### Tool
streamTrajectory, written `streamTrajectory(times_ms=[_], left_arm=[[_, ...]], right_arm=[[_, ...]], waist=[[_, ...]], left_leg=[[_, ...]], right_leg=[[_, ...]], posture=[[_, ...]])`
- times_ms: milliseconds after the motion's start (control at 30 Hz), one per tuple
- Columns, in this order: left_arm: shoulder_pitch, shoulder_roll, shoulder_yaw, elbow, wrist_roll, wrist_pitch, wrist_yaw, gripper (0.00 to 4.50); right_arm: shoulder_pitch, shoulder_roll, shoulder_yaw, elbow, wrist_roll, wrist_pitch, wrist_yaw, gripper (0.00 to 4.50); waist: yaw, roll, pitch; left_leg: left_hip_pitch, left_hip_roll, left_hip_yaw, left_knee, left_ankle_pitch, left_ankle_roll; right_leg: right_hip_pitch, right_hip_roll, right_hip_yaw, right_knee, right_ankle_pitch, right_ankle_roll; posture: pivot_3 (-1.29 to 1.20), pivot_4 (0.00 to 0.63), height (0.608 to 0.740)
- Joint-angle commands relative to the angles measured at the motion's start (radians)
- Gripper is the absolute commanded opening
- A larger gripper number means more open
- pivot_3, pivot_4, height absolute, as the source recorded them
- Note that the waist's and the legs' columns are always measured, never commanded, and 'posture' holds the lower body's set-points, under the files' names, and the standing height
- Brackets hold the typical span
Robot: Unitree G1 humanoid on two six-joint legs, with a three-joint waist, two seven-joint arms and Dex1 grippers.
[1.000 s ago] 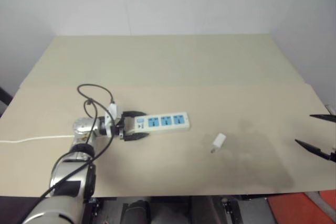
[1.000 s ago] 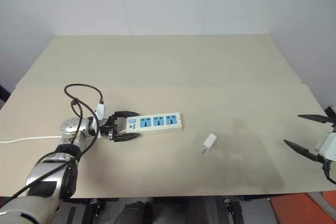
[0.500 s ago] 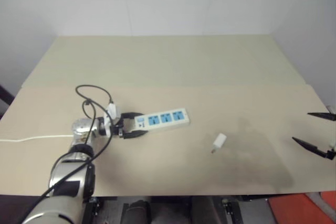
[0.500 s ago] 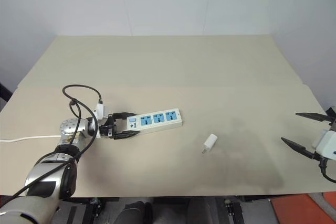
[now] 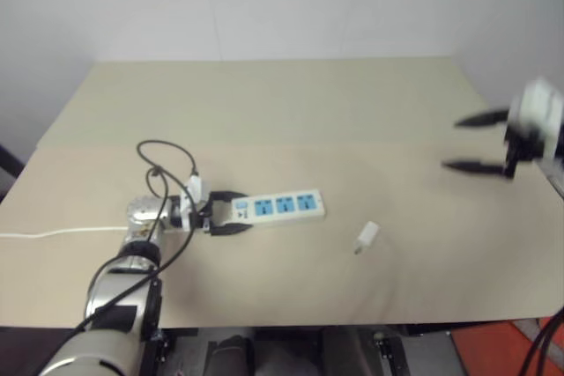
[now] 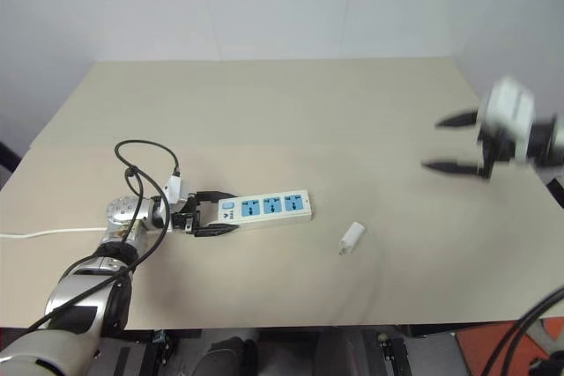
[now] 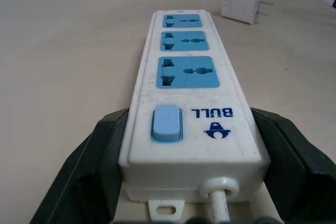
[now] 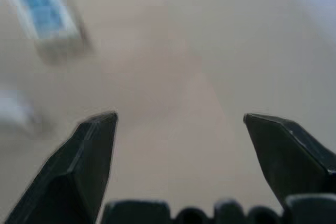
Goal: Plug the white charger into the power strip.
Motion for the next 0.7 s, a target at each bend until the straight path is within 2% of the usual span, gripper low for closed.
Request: streamTrajectory(times_ms=[33,100,200,267,367,533,700], left_arm=[[0.0,0.001,-0.042,-0.005,0.002,-0.004,-0.007,3.27],[-0.002,0.003,-0.051,0.001,-0.001,-0.005,-0.007,3.27],[-0.01,0.01,-0.073,-0.01,-0.017,0.009,-0.007,3.27],[-0.016,0.008,-0.082,-0.012,-0.025,0.013,-0.007,3.27],[-0.017,0.004,-0.096,-0.016,-0.025,0.005,-0.007,3.27],[-0.032,-0.001,-0.119,-0.016,-0.029,0.003,-0.007,3.27],[-0.056,-0.016,-0.141,-0.004,-0.025,0.0,-0.007,3.27]], right_arm=[[-0.226,0.178,0.124,0.033,0.169,1.065,-0.3,4.5],[-0.269,0.199,0.067,0.033,0.265,1.287,-0.487,4.5],[-0.309,0.149,-0.046,0.033,0.448,1.489,-0.801,4.5],[-0.299,0.116,-0.091,0.033,0.558,1.524,-0.945,4.5],[-0.276,0.102,-0.098,0.033,0.677,1.528,-1.162,4.5],[-0.291,0.103,0.043,0.033,0.947,1.528,-1.318,4.5],[-0.205,0.158,0.15,0.033,1.112,1.528,-1.367,4.5]], waist=[[0.02,-0.001,-0.009],[0.048,-0.007,-0.012],[0.094,-0.009,-0.013],[0.107,-0.009,-0.013],[0.099,-0.008,-0.013],[0.084,-0.008,-0.013],[0.073,-0.009,-0.013]], left_leg=[[-0.006,0.002,-0.002,-0.001,0.0,0.0],[-0.011,0.005,-0.006,-0.001,0.0,0.0],[-0.023,0.011,-0.011,0.002,0.002,-0.004],[-0.028,0.009,-0.01,0.002,0.003,-0.004],[-0.03,0.008,-0.009,0.002,0.003,-0.004],[-0.029,0.007,-0.008,0.002,0.005,-0.002],[-0.025,0.007,-0.009,0.002,0.007,0.002]], right_leg=[[-0.009,0.002,-0.001,0.004,-0.001,-0.004],[-0.016,0.007,-0.005,0.013,-0.005,-0.011],[-0.021,0.012,-0.012,0.01,-0.005,-0.014],[-0.026,0.011,-0.01,0.009,-0.005,-0.013],[-0.028,0.011,-0.007,0.007,-0.005,-0.012],[-0.029,0.011,-0.006,0.011,-0.005,-0.011],[-0.026,0.012,-0.005,0.013,-0.004,-0.011]], posture=[[0.0,0.15,0.74],[0.0,0.15,0.74],[0.0,0.15,0.74],[0.0,0.15,0.74],[0.0,0.15,0.74],[0.0,0.15,0.74],[0.0,0.15,0.74]])
